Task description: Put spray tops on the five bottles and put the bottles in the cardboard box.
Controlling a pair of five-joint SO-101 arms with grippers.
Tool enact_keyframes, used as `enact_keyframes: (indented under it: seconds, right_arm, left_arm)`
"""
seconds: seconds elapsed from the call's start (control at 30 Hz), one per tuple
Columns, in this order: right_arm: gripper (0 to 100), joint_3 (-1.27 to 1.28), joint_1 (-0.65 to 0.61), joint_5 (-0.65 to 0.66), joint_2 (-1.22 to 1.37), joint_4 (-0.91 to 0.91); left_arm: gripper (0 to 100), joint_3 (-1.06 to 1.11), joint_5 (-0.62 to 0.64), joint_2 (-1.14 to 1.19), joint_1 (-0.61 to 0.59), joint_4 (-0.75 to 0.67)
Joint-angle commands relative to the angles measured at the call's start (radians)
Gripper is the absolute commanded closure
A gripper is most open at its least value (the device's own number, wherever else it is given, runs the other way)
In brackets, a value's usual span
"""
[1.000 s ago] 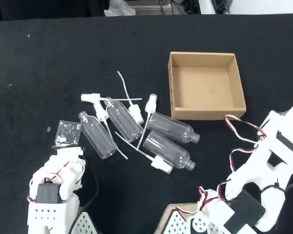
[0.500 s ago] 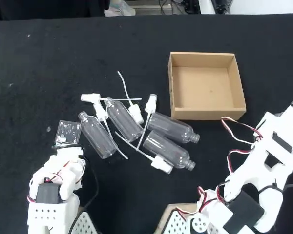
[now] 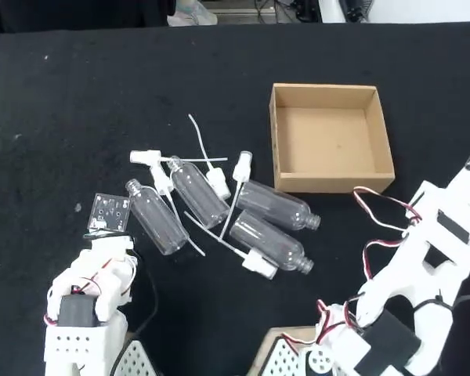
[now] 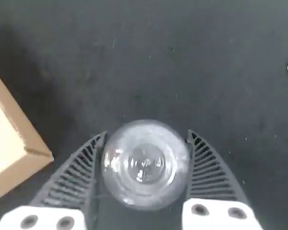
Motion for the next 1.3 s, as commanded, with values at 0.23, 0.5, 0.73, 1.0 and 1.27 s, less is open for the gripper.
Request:
enact_keyframes:
  seconds: [0.23,0.5,0.73,1.0,1.27]
  right_arm:
    - [74.0,-0.056,-0.021,0.005,-0.048,0.092]
    - [73.6,-0.064,-0.021,0.005,-0.058,0.101]
    - [73.6,-0.067,-0.021,-0.003,-0.058,0.092]
    - [73.7,-0.099,-0.023,-0.005,-0.058,0.091]
    - [73.9,-0.101,-0.052,-0.005,-0.051,0.037]
  left_arm:
    - [97,0.022,-0.006,-0.008,-0.004,0.008]
    - [97,0.022,-0.006,-0.008,-0.004,0.008]
    - [97,0.022,-0.006,-0.008,-0.004,0.008]
    - [97,0.022,-0.006,-0.008,-0.004,0.008]
    - [97,0.022,-0.006,-0.008,-0.004,0.008]
